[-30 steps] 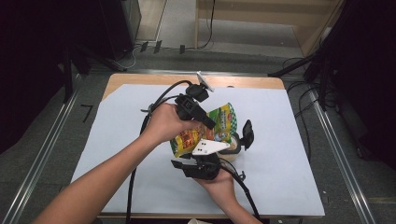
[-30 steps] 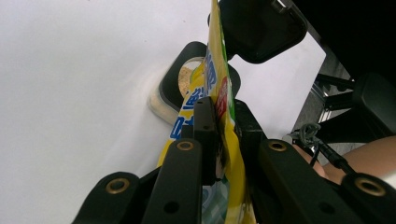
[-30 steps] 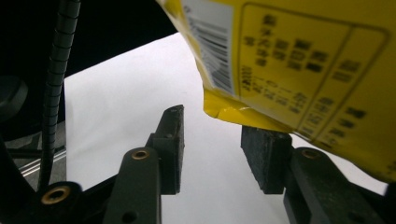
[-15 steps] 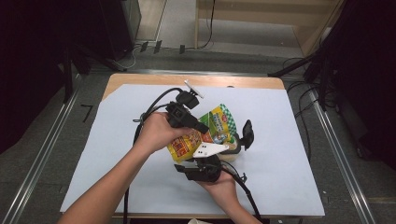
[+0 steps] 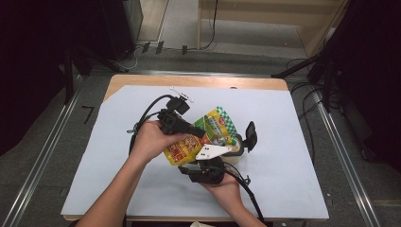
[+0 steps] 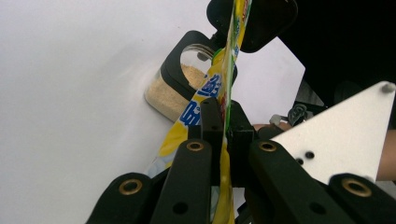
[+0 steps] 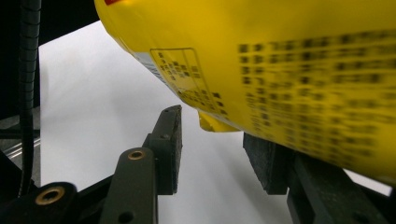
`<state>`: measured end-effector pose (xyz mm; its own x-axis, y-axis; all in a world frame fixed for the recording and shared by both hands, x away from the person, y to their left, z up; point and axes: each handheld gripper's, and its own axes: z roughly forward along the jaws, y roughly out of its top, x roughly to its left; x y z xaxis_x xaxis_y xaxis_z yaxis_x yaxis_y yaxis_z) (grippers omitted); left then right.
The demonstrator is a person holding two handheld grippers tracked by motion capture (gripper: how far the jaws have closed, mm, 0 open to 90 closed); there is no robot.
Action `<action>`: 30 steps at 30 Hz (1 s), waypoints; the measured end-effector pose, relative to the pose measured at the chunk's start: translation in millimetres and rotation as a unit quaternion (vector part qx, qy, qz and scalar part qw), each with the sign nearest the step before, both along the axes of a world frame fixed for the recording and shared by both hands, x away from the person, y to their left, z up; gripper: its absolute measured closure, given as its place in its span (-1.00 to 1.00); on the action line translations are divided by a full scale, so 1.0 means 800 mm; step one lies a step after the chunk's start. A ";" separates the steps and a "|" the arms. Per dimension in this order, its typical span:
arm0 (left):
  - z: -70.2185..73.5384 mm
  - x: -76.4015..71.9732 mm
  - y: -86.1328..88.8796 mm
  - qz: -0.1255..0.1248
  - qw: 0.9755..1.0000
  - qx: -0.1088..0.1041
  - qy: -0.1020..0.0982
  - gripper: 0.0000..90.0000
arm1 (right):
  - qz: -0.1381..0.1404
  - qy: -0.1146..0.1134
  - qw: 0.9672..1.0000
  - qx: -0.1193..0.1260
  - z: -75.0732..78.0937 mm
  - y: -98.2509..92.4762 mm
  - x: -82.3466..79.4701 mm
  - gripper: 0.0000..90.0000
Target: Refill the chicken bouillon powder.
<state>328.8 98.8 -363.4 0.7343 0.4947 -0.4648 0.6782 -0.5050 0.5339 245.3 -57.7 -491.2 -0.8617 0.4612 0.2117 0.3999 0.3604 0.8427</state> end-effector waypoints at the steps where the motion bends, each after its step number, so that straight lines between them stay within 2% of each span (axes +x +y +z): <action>1: 0.000 -0.002 0.002 0.001 1.000 -0.003 -0.003 1.00 | 0.000 0.000 1.000 -0.001 0.000 0.000 0.000 0.30; 6: -0.003 -0.005 0.007 0.003 1.000 0.003 -0.011 1.00 | 0.000 -0.002 1.000 -0.004 -0.002 -0.001 0.000 0.29; 11: -0.011 -0.002 0.014 0.004 1.000 -0.011 -0.006 1.00 | 0.000 -0.005 1.000 -0.014 -0.005 0.000 -0.001 0.26; 18: -0.013 0.002 0.026 0.008 0.999 -0.039 -0.004 1.00 | -0.005 -0.007 1.000 -0.011 -0.005 -0.003 0.001 0.24; 30: -0.011 0.007 0.045 0.022 0.998 -0.057 -0.018 1.00 | -0.019 -0.009 1.000 0.000 -0.001 -0.014 0.006 0.20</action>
<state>334.0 134.8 -372.1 0.7306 0.4721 -0.4934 0.6775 -0.4106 0.6103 249.8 -69.0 -491.6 -0.8467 0.4943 0.1967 0.3987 0.3447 0.8499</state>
